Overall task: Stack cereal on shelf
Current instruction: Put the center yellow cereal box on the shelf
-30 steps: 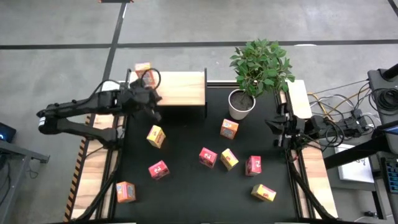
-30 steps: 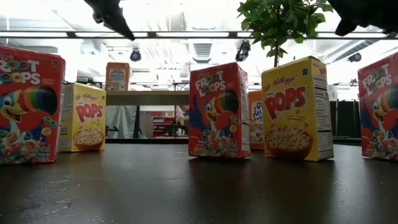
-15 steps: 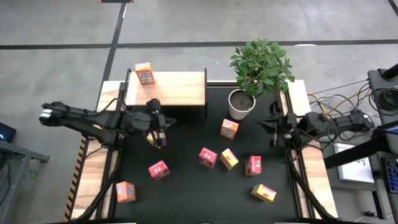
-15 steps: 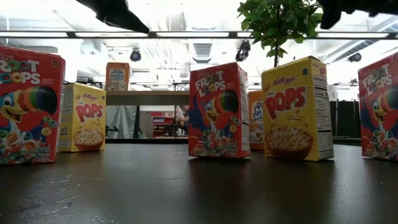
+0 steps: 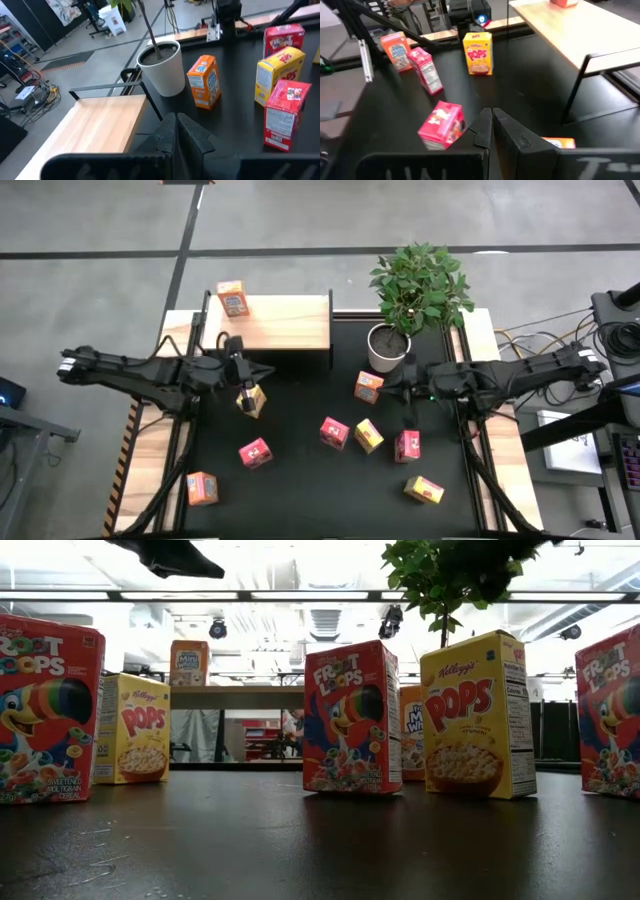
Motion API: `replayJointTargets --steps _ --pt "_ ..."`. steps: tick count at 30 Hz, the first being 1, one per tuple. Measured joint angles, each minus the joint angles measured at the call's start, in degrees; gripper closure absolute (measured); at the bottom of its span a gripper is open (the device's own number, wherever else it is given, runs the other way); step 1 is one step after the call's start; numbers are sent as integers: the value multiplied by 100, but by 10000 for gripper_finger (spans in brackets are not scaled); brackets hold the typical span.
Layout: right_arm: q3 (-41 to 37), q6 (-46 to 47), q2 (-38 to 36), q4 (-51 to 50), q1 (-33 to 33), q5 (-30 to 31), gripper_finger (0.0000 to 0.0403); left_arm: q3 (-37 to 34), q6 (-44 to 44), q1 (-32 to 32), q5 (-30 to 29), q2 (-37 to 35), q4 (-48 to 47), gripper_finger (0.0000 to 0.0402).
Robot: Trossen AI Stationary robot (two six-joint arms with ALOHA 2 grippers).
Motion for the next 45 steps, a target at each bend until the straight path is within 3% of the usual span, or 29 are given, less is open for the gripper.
replayJointTargets --steps 13,21,30,34,45 --pt "1689 2657 1542 -2935 684 6 394 -69 167 2 0 -206 -48 402" --pt "3042 3605 2757 -4511 1262 -5 394 -69 183 2 0 -180 1 402" --pt "3729 4303 3622 -5005 1392 -146 385 -69 383 2 0 -197 65 402" --pt "3832 4507 3806 -4999 1392 -154 343 -69 470 2 -2 -197 70 402" --pt "3874 4634 4141 -5000 1377 324 172 -69 571 2 -1 -197 110 402"
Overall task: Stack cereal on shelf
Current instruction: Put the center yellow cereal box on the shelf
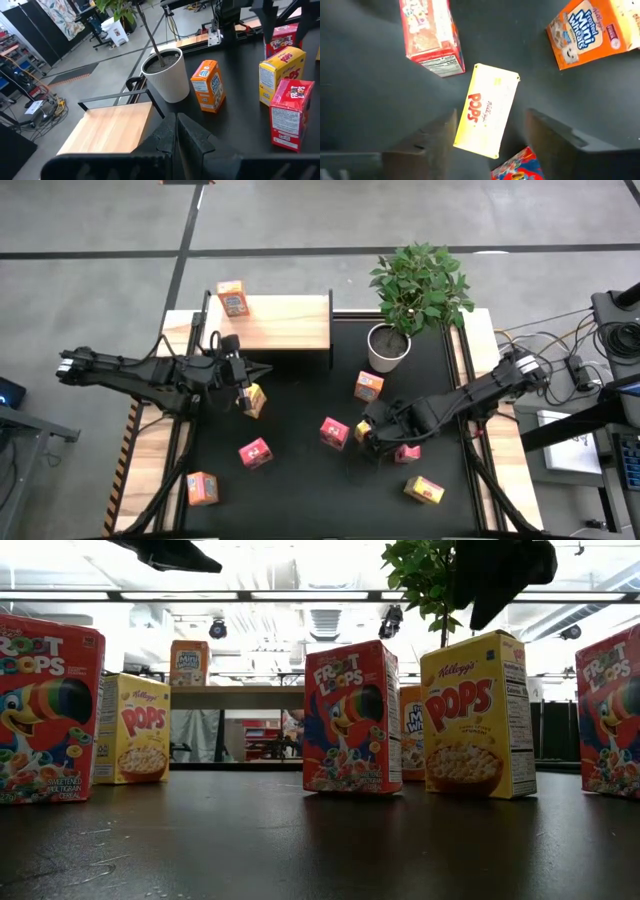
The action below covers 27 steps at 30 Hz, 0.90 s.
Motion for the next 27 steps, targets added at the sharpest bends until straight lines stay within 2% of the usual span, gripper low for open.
replayJointTargets --steps 6,13,16,27 --pt "-2 -36 252 1 2 21 118 0 45 0 1 0 60 402" --pt "-9 -121 681 2 4 -158 112 2 45 0 0 0 62 402" --pt "-10 -241 816 -15 4 -165 128 2 45 0 -1 0 71 402" --pt "-13 -302 678 -34 4 -165 239 2 4 0 1 0 240 402"
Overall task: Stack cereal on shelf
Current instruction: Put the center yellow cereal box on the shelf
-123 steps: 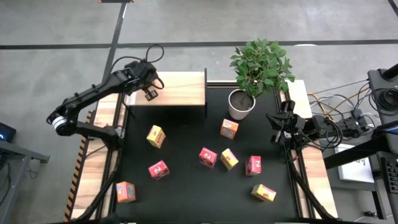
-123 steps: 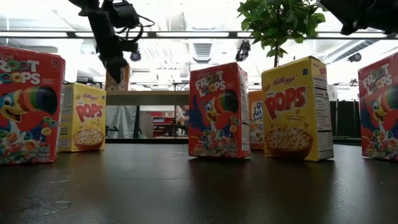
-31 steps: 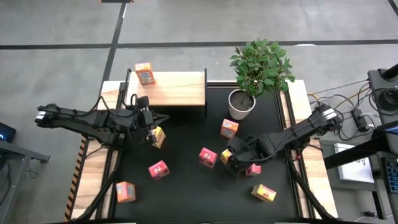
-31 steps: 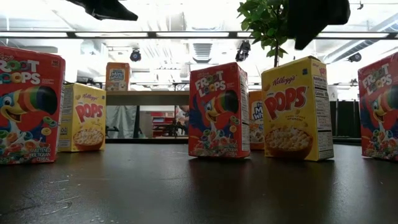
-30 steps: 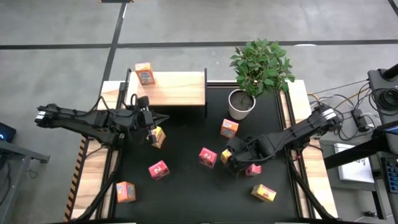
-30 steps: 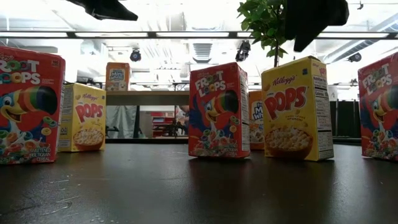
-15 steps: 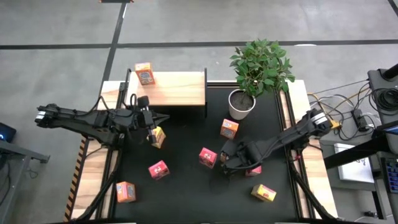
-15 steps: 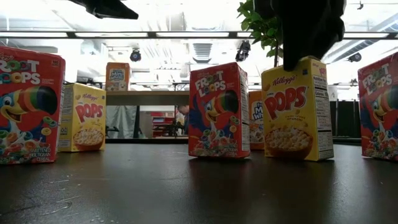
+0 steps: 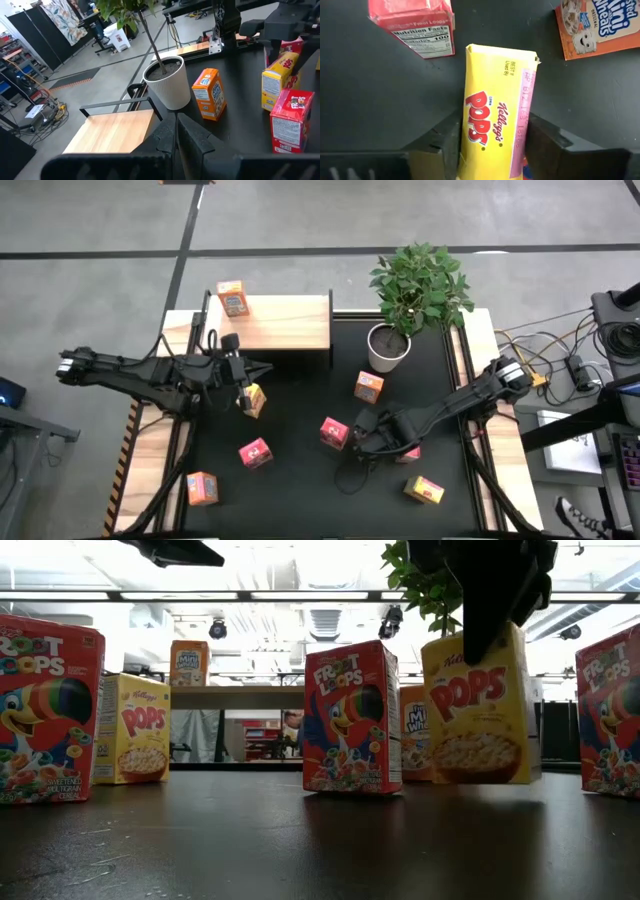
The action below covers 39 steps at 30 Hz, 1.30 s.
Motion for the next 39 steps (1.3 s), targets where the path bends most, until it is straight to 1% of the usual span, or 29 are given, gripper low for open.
replayJointTargets --steps 4,7,11,15,17,21,25,28,31,33,35,39 --pt "0 -130 -64 -2 0 39 261 0 -9 0 0 0 24 402" --pt "0 -222 -111 -10 -2 44 270 1 -12 0 0 0 24 402" --pt "1 -348 -261 -62 -2 -6 272 1 5 0 7 -1 134 402" --pt "185 -357 -583 -542 -2 -55 269 1 129 0 13 -70 153 402" --pt "292 -362 -792 -675 -2 99 270 0 205 0 13 -162 153 402" --pt "411 -567 -1201 -501 -15 871 274 -103 297 0 15 -412 261 402" --pt "441 -1378 -1438 122 -48 1509 275 -469 361 0 19 -758 753 402" --pt "480 -2263 -1514 837 -209 1664 275 -721 458 7 15 -994 1091 402" --pt "612 -3186 -1478 1519 -525 1613 275 -854 609 7 13 -1193 1337 402" --pt "799 -3685 -1403 1794 -791 1366 275 -874 660 7 13 -1309 1360 402" --pt "1007 -4127 -1301 1903 -1056 1135 275 -891 662 7 13 -1396 1370 402" --pt "1625 -4989 -926 1925 -1524 1044 275 -975 660 7 11 -1550 1387 402"
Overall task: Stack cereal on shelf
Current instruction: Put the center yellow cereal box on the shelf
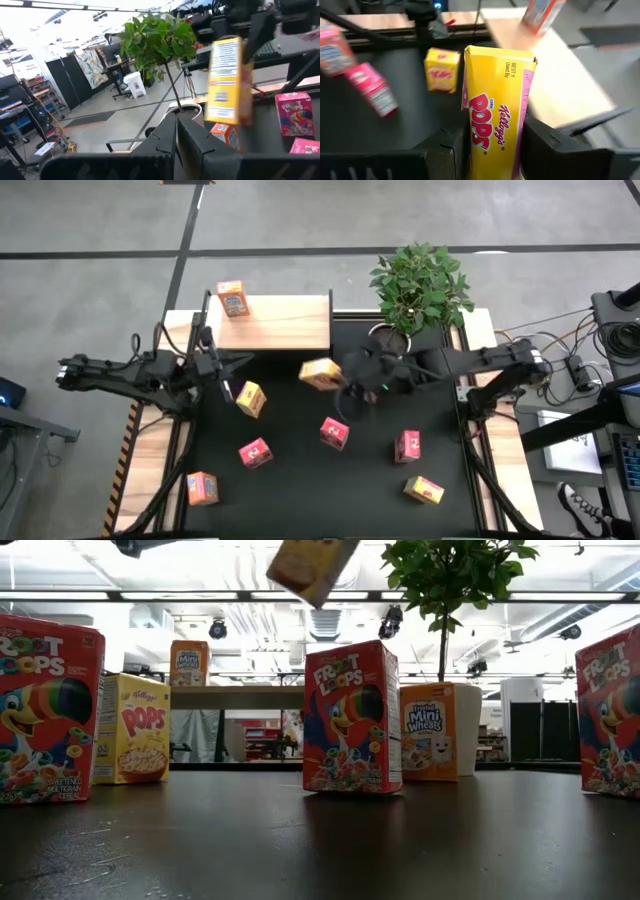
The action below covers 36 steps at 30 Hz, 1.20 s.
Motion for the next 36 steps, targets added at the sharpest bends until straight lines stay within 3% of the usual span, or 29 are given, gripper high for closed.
replayJointTargets --steps 11,20,23,36 --pt "2006 -1862 1445 -83 -928 -20 275 -227 0 0 -7 -457 110 402" --pt "3277 -2509 2567 -205 -1447 -36 275 -238 0 0 -6 -526 32 402" --pt "3637 -2642 2929 -327 -1595 -325 275 -238 -2 0 -7 -516 32 402" --pt "3614 -2709 3290 -489 -2092 -1077 274 -238 0 0 -4 -511 36 402"
